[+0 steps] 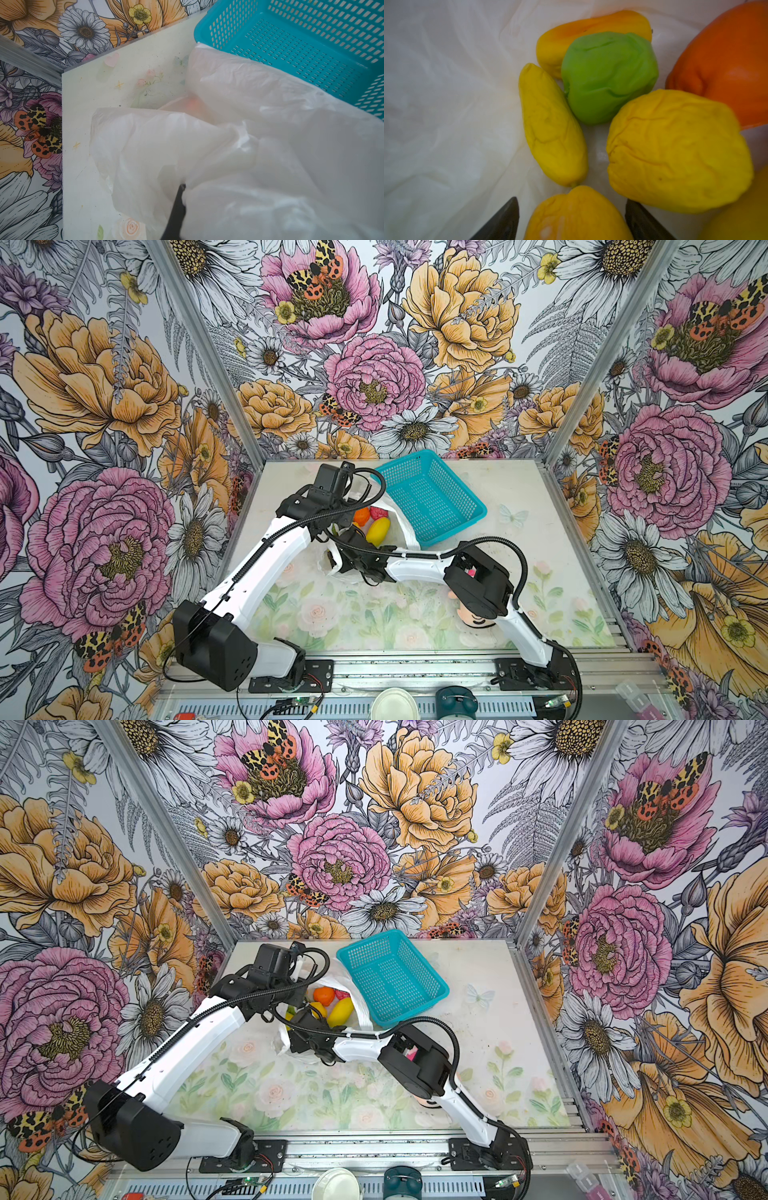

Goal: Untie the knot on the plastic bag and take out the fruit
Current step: 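Grasp the wrinkled yellow-red fruit with the right gripper and lift it out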

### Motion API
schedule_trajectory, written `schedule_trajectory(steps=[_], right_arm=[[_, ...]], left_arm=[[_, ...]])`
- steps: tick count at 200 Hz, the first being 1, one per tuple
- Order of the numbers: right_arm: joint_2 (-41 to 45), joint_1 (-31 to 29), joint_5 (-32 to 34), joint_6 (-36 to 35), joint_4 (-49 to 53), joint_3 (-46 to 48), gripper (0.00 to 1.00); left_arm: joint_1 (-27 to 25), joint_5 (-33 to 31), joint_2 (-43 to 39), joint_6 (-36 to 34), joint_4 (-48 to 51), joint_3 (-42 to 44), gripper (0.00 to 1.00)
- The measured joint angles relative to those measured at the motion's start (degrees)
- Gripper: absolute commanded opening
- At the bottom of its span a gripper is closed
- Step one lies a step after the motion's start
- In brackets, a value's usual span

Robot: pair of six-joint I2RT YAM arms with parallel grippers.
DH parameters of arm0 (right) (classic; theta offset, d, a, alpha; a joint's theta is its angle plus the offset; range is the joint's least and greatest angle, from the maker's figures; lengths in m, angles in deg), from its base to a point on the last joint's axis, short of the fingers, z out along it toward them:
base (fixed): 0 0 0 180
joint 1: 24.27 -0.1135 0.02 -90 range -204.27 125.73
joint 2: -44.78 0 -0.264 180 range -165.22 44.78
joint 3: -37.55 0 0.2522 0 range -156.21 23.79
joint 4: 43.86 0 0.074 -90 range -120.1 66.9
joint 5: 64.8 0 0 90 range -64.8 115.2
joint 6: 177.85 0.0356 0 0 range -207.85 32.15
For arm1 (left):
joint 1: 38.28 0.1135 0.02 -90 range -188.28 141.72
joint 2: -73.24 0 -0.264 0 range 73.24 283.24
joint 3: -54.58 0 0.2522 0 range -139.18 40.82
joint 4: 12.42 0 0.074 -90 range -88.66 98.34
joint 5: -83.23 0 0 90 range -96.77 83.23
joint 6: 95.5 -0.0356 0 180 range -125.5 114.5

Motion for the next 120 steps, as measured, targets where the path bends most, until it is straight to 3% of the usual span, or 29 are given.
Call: schedule_trajectory(steps=[55,120], right_arm=[[1.6,0.0,-1.8,0.9,0.1,2.7,0.57],[16.7,-1.0,-1.5,1.6,-2.1,19.9,0.52]], left_arm=[[-0.2,-1.4,0.1,0.0,0.0,0.0,0.00],[-0.2,-1.9,0.0,0.7,1.7,-0.2,0.00]])
